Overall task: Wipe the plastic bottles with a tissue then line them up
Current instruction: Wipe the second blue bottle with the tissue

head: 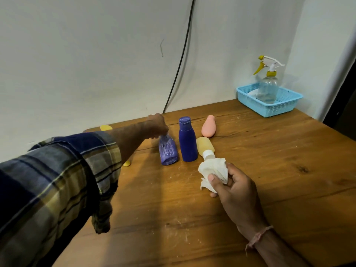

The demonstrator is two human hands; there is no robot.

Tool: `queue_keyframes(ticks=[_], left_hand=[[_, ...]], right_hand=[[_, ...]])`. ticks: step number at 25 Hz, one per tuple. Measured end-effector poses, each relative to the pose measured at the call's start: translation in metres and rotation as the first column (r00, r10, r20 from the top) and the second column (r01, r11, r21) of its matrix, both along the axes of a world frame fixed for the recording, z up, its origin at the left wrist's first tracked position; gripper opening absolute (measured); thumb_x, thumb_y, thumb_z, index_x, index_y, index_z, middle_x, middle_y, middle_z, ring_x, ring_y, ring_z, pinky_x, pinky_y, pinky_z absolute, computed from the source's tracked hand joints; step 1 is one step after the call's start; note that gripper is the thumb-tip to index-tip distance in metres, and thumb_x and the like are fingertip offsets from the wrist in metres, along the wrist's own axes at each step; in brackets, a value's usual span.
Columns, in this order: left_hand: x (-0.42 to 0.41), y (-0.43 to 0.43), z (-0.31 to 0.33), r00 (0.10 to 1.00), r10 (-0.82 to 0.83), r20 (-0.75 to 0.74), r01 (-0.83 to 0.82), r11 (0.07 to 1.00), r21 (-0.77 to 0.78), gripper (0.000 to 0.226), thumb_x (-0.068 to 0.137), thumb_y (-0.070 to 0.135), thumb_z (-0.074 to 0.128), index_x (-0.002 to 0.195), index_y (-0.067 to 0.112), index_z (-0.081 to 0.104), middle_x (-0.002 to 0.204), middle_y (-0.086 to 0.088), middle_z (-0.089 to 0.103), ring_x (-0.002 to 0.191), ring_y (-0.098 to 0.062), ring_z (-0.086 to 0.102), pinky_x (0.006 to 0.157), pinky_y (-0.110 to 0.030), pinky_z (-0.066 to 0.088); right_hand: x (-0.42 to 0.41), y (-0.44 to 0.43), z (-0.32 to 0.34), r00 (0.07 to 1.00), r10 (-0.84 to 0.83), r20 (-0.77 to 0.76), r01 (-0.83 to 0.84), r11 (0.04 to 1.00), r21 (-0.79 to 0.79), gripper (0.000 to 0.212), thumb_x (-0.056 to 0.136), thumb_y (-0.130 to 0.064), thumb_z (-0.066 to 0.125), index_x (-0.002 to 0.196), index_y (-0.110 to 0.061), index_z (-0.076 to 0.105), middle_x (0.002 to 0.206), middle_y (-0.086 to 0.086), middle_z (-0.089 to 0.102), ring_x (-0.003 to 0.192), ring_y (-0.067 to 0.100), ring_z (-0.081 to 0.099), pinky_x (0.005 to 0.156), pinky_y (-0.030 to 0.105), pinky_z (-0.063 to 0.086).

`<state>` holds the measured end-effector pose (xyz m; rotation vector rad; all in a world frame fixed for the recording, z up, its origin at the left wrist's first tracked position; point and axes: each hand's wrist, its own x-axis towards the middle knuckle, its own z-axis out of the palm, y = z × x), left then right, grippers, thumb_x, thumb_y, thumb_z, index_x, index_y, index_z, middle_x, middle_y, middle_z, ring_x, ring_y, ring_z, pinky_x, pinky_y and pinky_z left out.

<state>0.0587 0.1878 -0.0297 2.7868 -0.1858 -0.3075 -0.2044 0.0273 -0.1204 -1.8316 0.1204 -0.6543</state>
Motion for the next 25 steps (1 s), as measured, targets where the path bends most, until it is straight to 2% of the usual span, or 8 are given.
queue_keyframes(ticks=[3,8,11,15,17,21,23,25], left_hand=[[-0.027,0.014,0.004,0.998,-0.009,-0.066,0.012,0.999,0.047,0.027,0.093,0.021,0.068,0.114,0.007,0.058,0.104,-0.014,0.067,0.086,-0.026,0.072,0.067,-0.033,0.063],[-0.088,0.036,0.011,0.974,-0.033,-0.226,0.069,0.986,0.152,0.035,0.095,0.034,0.066,0.115,0.006,0.06,0.102,-0.017,0.069,0.08,-0.027,0.072,0.055,-0.031,0.06],[-0.124,0.057,0.007,0.971,-0.061,-0.229,0.078,0.995,0.063,0.034,0.098,0.038,0.06,0.114,0.007,0.061,0.103,-0.017,0.068,0.08,-0.027,0.073,0.052,-0.031,0.059],[-0.164,0.091,-0.006,0.953,-0.2,-0.229,0.173,0.976,-0.135,0.042,0.089,0.042,0.072,0.122,0.019,0.064,0.116,-0.003,0.065,0.098,-0.022,0.067,0.073,-0.034,0.061],[-0.179,0.1,-0.02,0.97,-0.203,-0.135,0.182,0.971,-0.156,0.045,0.081,0.03,0.081,0.122,0.023,0.064,0.117,0.002,0.064,0.102,-0.02,0.064,0.08,-0.034,0.058],[-0.213,0.108,-0.049,0.984,-0.108,0.142,0.139,0.962,-0.235,0.027,0.082,0.028,0.08,0.106,0.029,0.067,0.098,0.011,0.068,0.088,-0.005,0.061,0.064,-0.015,0.044],[-0.237,0.112,-0.061,0.974,-0.058,0.217,0.129,0.935,-0.329,0.028,0.078,0.033,0.084,0.101,0.033,0.068,0.091,0.015,0.07,0.082,0.001,0.063,0.062,-0.011,0.044],[-0.266,0.11,-0.073,0.955,0.045,0.293,0.104,0.876,-0.472,0.032,0.071,0.028,0.089,0.094,0.032,0.069,0.078,0.014,0.071,0.071,0.001,0.065,0.059,-0.01,0.046]], right_hand=[[0.002,-0.003,-0.002,1.0,-0.023,-0.012,0.022,0.999,-0.031,0.008,0.087,-0.031,0.072,0.091,-0.031,0.066,0.08,-0.009,0.07,0.074,0.013,0.07,0.062,0.05,0.059],[-0.001,-0.005,0.007,0.998,-0.052,-0.027,0.051,0.998,-0.031,0.036,0.087,-0.026,0.074,0.122,-0.016,0.066,0.105,-0.015,0.063,0.099,0.01,0.063,0.084,0.037,0.057],[-0.003,-0.005,0.008,0.997,-0.072,-0.026,0.072,0.997,0.015,0.042,0.088,-0.024,0.074,0.128,-0.017,0.062,0.11,-0.015,0.059,0.103,0.008,0.06,0.083,0.028,0.051],[-0.006,-0.006,0.005,0.993,-0.086,-0.079,0.092,0.993,0.077,0.041,0.089,-0.026,0.073,0.128,-0.018,0.062,0.11,-0.012,0.063,0.106,0.011,0.061,0.088,0.032,0.053],[-0.011,-0.007,0.005,0.991,-0.113,-0.076,0.118,0.991,0.063,0.037,0.091,-0.025,0.07,0.126,-0.018,0.064,0.109,-0.011,0.064,0.103,0.011,0.063,0.087,0.034,0.055],[-0.028,-0.011,0.007,0.993,-0.1,-0.062,0.102,0.994,0.037,0.015,0.093,-0.023,0.068,0.107,-0.028,0.066,0.096,-0.007,0.071,0.074,0.003,0.068,0.066,0.024,0.055],[-0.037,-0.014,0.007,0.99,-0.125,-0.058,0.121,0.99,-0.07,0.014,0.09,-0.025,0.072,0.1,-0.029,0.063,0.093,-0.005,0.071,0.071,0.011,0.07,0.064,0.033,0.059],[-0.044,-0.015,0.008,0.988,-0.142,-0.063,0.125,0.967,-0.223,0.018,0.085,-0.021,0.077,0.097,-0.025,0.063,0.092,-0.007,0.069,0.078,0.011,0.068,0.066,0.025,0.056]])
